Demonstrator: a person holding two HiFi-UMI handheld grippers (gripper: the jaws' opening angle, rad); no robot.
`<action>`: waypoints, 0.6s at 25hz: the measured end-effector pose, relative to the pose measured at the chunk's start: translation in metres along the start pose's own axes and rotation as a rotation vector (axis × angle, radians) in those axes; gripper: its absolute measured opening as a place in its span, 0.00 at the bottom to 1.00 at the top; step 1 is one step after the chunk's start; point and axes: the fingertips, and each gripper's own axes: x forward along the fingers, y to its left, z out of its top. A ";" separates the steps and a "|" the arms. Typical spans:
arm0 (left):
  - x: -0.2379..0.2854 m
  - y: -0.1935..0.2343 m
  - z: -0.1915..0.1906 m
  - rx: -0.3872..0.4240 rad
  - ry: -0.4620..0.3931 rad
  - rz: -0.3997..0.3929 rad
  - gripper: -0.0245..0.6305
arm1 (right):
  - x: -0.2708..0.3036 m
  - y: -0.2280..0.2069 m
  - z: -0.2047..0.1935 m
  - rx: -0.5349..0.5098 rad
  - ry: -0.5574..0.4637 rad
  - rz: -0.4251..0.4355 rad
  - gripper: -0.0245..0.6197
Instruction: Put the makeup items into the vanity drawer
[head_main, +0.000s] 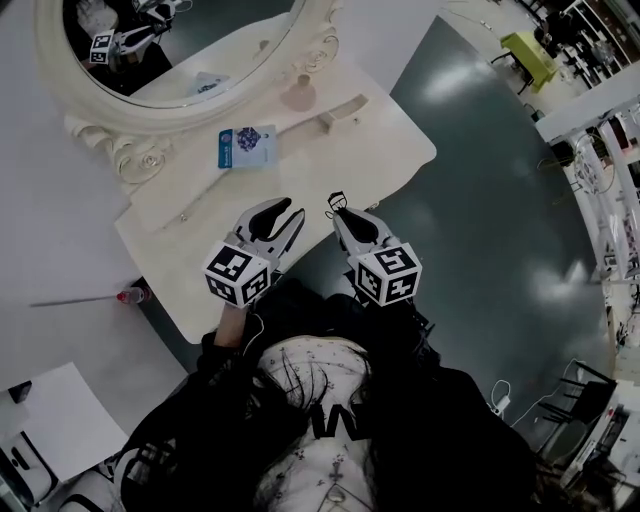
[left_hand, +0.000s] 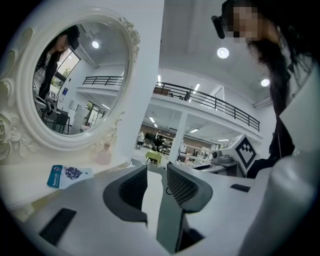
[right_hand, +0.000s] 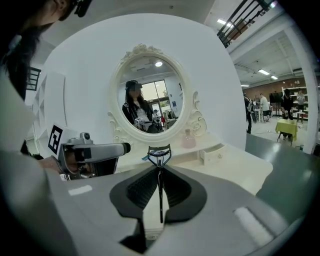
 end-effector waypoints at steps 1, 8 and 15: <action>0.000 0.000 -0.001 0.000 0.004 -0.005 0.22 | 0.001 -0.002 0.000 0.001 0.004 -0.008 0.10; -0.016 0.016 -0.005 -0.029 -0.003 0.032 0.22 | 0.023 0.005 0.003 -0.017 0.042 0.016 0.10; -0.035 0.037 -0.002 -0.059 -0.045 0.146 0.22 | 0.051 0.019 0.006 -0.060 0.080 0.119 0.10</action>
